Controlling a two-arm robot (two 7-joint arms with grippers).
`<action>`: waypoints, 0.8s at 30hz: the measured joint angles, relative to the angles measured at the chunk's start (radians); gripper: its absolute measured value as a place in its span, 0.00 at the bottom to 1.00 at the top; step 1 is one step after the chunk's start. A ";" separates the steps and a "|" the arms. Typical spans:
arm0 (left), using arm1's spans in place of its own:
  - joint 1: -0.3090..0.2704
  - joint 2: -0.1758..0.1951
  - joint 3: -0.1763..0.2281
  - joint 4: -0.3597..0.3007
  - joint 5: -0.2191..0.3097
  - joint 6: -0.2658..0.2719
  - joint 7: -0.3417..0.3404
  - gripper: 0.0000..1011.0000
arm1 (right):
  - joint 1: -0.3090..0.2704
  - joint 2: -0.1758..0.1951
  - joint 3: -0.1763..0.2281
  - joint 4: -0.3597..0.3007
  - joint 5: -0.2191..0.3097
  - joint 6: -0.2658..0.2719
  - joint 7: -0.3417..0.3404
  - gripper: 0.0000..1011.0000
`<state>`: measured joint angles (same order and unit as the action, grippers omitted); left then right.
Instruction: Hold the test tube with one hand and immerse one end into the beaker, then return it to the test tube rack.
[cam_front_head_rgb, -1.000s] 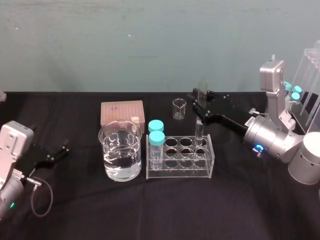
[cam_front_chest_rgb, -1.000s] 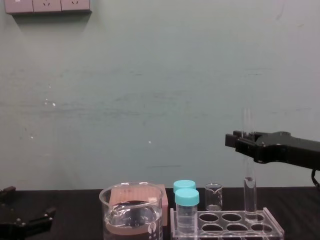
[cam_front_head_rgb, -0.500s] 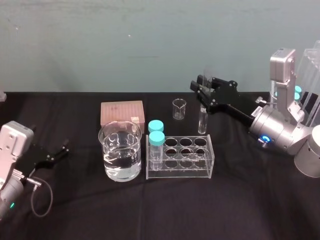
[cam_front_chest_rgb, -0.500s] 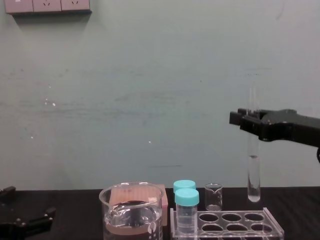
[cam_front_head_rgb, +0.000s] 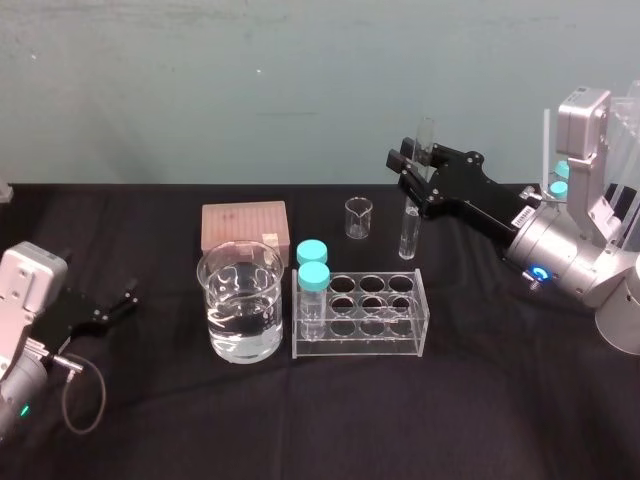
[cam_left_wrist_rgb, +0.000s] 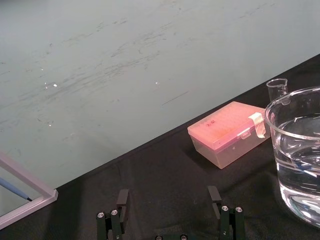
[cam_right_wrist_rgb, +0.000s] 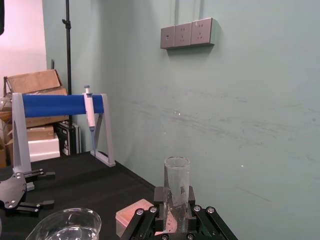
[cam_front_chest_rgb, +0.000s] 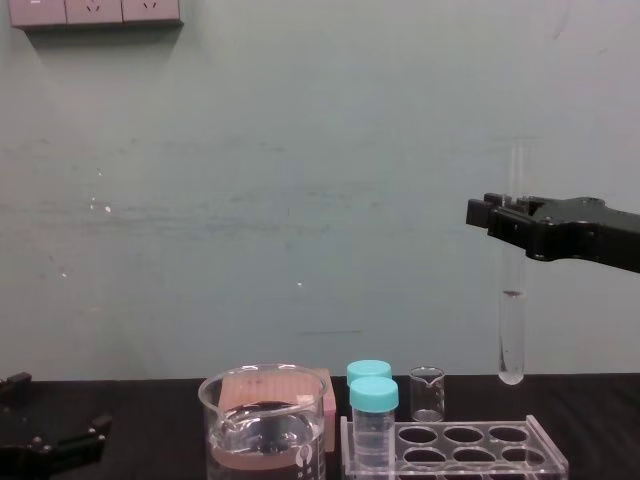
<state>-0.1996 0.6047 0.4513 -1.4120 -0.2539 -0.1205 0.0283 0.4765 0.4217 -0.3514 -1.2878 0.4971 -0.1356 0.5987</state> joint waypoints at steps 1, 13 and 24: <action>0.000 0.000 0.000 0.000 0.000 0.000 0.000 0.99 | -0.001 0.000 0.001 -0.001 0.002 0.000 -0.001 0.24; 0.000 0.000 0.000 0.000 0.000 0.000 0.000 0.99 | -0.008 0.004 0.001 -0.004 0.005 0.008 -0.008 0.24; 0.000 0.000 0.000 0.000 0.000 0.000 0.000 0.99 | -0.002 0.003 -0.004 0.006 0.005 0.012 -0.006 0.24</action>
<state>-0.1995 0.6047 0.4514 -1.4120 -0.2539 -0.1205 0.0283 0.4743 0.4251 -0.3553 -1.2823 0.5020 -0.1237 0.5925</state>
